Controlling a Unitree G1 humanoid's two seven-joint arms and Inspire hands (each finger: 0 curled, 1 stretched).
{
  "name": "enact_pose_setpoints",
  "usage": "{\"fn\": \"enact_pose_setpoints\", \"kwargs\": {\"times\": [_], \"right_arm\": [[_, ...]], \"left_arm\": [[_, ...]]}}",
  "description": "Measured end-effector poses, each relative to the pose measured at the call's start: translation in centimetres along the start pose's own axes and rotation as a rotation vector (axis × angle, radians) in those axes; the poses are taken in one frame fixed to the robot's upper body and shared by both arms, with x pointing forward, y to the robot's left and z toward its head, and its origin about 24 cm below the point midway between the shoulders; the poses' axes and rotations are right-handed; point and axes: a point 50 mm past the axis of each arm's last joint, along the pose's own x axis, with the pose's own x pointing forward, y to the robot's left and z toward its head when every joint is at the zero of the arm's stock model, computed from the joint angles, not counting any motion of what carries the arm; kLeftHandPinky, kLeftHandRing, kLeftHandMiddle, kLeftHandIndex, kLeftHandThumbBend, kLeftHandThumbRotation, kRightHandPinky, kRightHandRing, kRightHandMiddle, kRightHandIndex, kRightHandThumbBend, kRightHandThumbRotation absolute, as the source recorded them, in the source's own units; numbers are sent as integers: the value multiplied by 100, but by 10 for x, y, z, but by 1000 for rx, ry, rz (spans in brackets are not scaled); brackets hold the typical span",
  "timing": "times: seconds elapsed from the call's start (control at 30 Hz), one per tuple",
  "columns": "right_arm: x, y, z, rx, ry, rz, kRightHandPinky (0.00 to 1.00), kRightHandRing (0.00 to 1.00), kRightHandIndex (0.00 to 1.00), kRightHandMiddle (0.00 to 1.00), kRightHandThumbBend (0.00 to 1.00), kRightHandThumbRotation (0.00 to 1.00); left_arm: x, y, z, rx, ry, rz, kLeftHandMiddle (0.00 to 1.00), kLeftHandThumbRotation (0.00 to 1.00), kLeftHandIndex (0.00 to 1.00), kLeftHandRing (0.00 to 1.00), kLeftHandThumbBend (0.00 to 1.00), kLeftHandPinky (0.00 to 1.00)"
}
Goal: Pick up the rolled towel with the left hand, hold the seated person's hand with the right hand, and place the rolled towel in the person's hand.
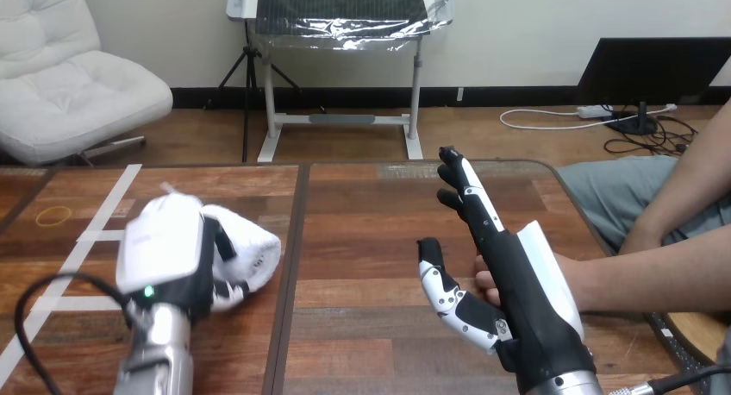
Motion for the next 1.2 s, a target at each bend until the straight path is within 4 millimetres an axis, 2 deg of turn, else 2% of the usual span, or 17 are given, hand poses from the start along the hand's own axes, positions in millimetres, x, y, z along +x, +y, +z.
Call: {"fn": "enact_pose_setpoints", "kwargs": {"times": [0.33, 0.67, 1.2], "right_arm": [[0, 0, 0, 0, 0, 0, 94, 90, 100, 95, 0, 0], [0, 0, 0, 0, 0, 0, 87, 85, 100, 95, 0, 0], [0, 0, 0, 0, -1, 0, 84, 85, 100, 95, 0, 0]], "left_arm": [[-32, -7, 4, -5, -47, -38, 18, 6, 47, 11, 63, 6], [-63, -11, 9, -24, -99, -89, 19, 7, 47, 11, 63, 6], [-96, -1, 22, -56, -189, -121, 24, 10, 47, 16, 61, 11]]}}
